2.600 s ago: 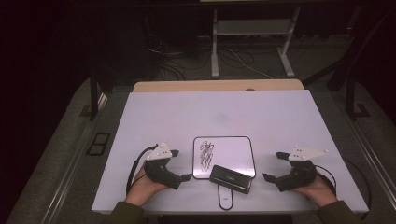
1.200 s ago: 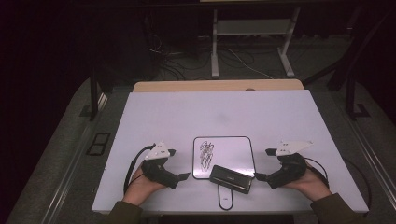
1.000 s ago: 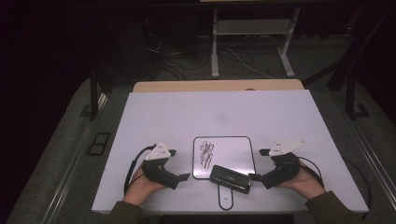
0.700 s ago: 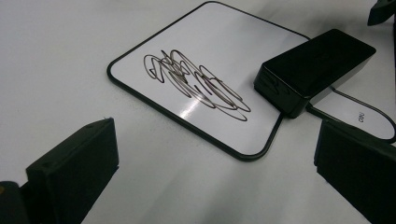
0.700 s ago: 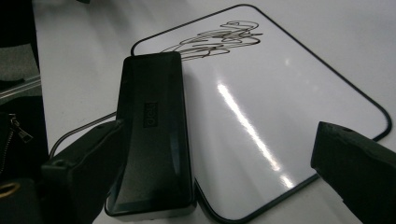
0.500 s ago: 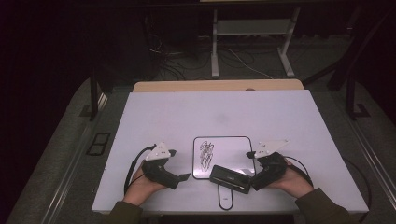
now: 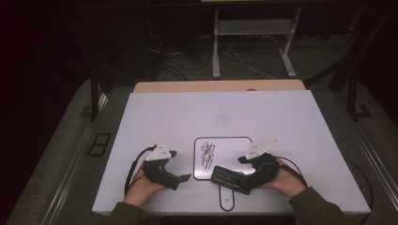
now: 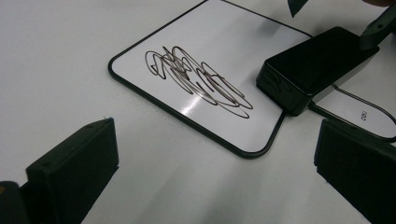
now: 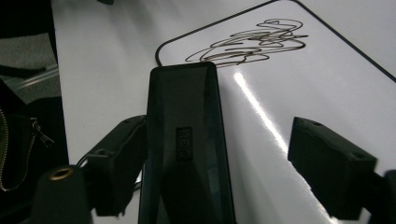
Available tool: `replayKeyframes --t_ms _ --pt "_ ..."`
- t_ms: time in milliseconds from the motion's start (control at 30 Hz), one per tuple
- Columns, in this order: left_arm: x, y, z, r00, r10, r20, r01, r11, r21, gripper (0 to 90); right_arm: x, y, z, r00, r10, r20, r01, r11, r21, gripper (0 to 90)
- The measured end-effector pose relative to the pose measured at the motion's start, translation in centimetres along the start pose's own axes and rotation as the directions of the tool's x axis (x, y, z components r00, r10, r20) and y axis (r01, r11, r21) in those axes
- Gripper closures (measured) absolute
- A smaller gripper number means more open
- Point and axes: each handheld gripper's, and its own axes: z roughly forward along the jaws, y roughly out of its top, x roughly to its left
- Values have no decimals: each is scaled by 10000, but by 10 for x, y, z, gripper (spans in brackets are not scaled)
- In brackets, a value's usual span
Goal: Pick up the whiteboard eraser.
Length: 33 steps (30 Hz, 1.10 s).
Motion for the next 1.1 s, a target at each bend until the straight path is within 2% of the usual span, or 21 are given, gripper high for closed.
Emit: replayKeyframes --t_ms 233,667,1033,1100 --pt "1 0 0 10000 -18 -2 18 10000 -15 0 5 4 7 10000 -79 9 79 9995 312 267" --pt "1 -1 -1 10000 3 -6 -3 10000 6 0 13 4 15 9993 -385 -38 387 9963 769 281" --pt "1 -2 -1 10000 -31 1 31 10000 19 0 18 1 20 9987 -490 106 477 9937 1016 339" --pt "1 -2 -1 10000 -26 7 26 10000 31 0 17 0 21 9977 -650 200 624 9919 1104 344"
